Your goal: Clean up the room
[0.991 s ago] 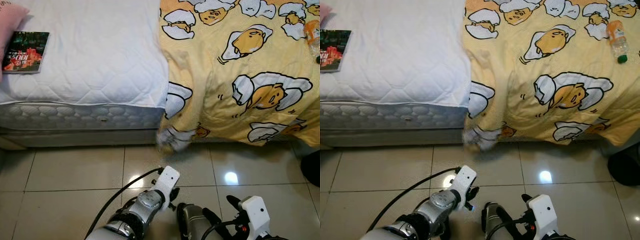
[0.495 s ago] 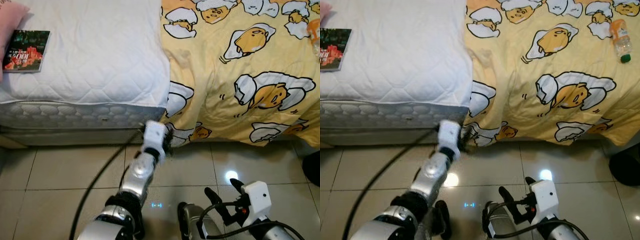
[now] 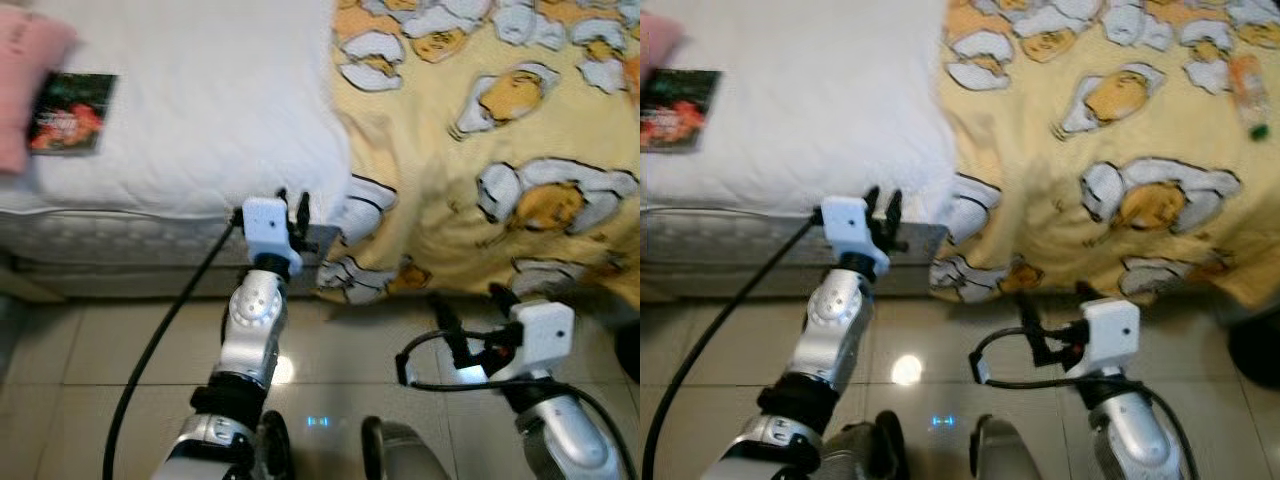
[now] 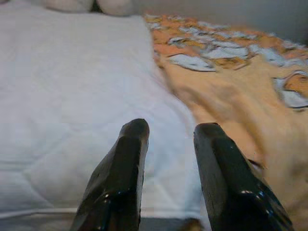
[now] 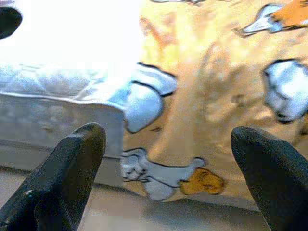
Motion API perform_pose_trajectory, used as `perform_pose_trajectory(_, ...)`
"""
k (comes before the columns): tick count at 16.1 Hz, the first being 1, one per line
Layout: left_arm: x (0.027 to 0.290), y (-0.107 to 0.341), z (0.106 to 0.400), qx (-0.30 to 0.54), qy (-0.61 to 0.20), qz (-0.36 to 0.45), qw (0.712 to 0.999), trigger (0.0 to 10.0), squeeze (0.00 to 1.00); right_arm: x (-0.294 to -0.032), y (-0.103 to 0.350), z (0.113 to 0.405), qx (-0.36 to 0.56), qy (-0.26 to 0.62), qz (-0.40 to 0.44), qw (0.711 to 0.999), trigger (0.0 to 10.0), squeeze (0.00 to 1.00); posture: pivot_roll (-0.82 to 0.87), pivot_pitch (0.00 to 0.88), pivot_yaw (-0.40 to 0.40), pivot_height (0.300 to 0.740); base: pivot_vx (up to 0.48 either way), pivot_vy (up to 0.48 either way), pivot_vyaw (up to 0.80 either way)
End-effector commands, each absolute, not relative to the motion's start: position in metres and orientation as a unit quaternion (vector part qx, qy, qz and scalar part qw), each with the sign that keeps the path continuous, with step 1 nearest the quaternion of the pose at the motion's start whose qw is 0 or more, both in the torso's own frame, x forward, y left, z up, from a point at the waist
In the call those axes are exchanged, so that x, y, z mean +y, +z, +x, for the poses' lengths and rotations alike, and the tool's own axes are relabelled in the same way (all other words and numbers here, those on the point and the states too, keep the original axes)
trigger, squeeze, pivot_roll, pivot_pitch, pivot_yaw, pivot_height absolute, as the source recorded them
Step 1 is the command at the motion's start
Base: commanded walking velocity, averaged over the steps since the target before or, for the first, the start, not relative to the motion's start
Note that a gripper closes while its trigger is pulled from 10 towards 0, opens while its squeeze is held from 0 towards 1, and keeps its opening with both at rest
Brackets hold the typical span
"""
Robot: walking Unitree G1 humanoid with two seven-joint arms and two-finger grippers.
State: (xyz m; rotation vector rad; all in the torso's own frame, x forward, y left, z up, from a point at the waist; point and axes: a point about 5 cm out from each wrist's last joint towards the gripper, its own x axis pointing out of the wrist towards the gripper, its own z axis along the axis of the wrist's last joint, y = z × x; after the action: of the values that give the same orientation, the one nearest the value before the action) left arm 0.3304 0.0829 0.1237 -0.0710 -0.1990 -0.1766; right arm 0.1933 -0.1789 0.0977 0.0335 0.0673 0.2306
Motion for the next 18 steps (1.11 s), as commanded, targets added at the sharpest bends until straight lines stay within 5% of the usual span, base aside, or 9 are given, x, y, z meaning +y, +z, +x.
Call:
perform_pose_trajectory(1,0.077,0.117,0.33,-0.078,-0.097,-0.027,0.992,10.0,0.0,-0.179,0.087,0.188,0.06,0.116,0.02,0.991,10.0,0.0,-0.32,0.237,0.025,0.74,0.461,0.0,0.0)
perform_pose_trajectory(12,0.052,0.097,0.314,-0.013,-0.166,-0.019,0.986,10.0,0.0,-0.181,0.079,0.185,0.076,0.107,0.014,0.991,10.0,0.0,-0.33,0.213,0.043,0.74,0.474,0.0,0.0)
perform_pose_trajectory(16,0.076,0.093,0.301,-0.005,-0.11,-0.048,0.993,10.0,0.0,-0.183,0.1,0.194,0.03,0.123,-0.027,0.992,10.0,0.0,-0.33,0.174,0.044,0.74,0.24,0.0,0.0)
perform_pose_trajectory(17,0.09,0.1,0.286,-0.026,-0.11,-0.037,0.993,10.0,1.0,-0.182,0.112,0.197,0.007,0.119,-0.021,0.993,10.0,0.0,-0.32,0.151,0.047,0.74,0.0,0.0,0.0)
perform_pose_trajectory(18,0.099,0.103,0.276,-0.034,-0.11,-0.032,0.993,10.0,1.0,-0.181,0.115,0.2,-0.006,0.119,-0.021,0.993,10.0,0.0,-0.28,0.106,0.051,0.74,0.0,0.0,0.0)
